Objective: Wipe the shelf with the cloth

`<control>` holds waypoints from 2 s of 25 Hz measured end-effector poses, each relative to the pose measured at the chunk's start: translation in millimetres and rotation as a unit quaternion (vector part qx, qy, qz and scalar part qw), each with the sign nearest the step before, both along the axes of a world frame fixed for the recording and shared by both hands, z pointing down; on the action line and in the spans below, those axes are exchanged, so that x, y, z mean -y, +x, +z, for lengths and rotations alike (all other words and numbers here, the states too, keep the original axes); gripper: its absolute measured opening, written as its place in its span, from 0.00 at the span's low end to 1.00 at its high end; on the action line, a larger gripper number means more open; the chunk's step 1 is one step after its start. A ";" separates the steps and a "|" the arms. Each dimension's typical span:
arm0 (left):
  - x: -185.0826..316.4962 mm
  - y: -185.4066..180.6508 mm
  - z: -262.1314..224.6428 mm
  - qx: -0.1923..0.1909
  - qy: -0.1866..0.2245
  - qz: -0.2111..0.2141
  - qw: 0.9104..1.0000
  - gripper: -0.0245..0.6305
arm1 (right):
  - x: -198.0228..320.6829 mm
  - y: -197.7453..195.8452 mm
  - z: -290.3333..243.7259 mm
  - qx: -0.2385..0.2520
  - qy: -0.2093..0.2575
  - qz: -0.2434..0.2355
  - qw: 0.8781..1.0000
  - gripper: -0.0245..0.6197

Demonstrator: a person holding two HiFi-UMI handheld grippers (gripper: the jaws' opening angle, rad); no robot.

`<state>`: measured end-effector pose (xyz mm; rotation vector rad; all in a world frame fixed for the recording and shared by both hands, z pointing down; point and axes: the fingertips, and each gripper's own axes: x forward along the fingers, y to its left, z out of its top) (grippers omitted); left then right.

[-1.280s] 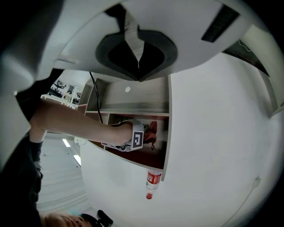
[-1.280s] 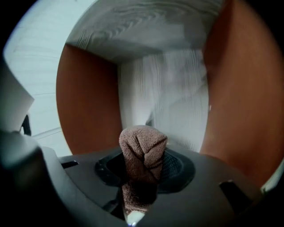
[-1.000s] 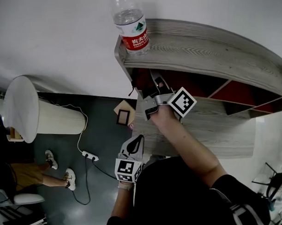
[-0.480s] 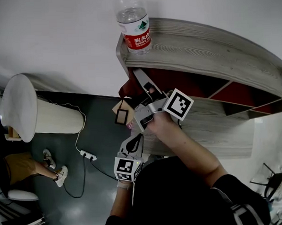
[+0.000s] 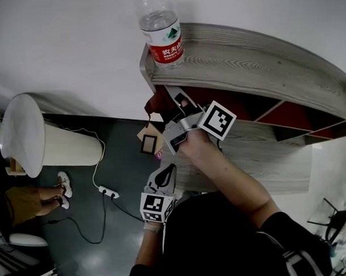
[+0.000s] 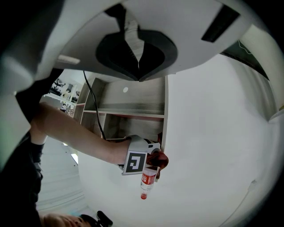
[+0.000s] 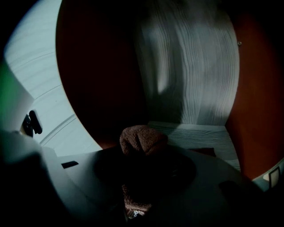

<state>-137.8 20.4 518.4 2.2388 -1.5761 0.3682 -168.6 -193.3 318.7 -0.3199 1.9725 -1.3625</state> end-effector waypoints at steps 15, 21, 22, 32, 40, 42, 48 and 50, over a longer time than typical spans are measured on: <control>6.6 3.7 0.1 0.002 -0.001 0.009 1.000 0.05 | 29.9 -2.9 35.9 -0.033 -0.051 -0.005 0.998 0.25; 2.4 -0.3 3.3 0.002 -0.005 0.003 1.000 0.05 | 36.4 -3.3 70.3 -0.093 -0.082 0.017 0.992 0.25; 2.3 -1.1 2.8 0.002 -0.005 0.001 1.000 0.05 | 36.8 -3.5 77.5 -0.104 -0.092 0.017 0.990 0.25; 1.4 1.1 2.7 0.001 -0.006 0.001 1.000 0.05 | 27.1 -4.5 112.1 -0.167 -0.143 0.003 0.975 0.24; 1.0 7.3 3.9 0.000 -0.003 0.010 1.000 0.05 | -0.5 -3.6 124.1 -0.184 -0.163 -0.018 0.969 0.24; 1.0 9.5 3.5 -0.001 -0.002 0.012 1.000 0.05 | -8.8 -2.6 126.6 -0.186 -0.163 -0.016 0.969 0.24; -1.0 12.1 3.9 -0.002 -0.002 0.016 1.000 0.05 | -25.0 -1.6 131.3 -0.182 -0.158 -0.018 0.970 0.25; -1.6 12.4 5.5 -0.003 -0.004 0.016 1.000 0.05 | -30.6 -1.7 134.3 -0.184 -0.156 -0.026 0.970 0.25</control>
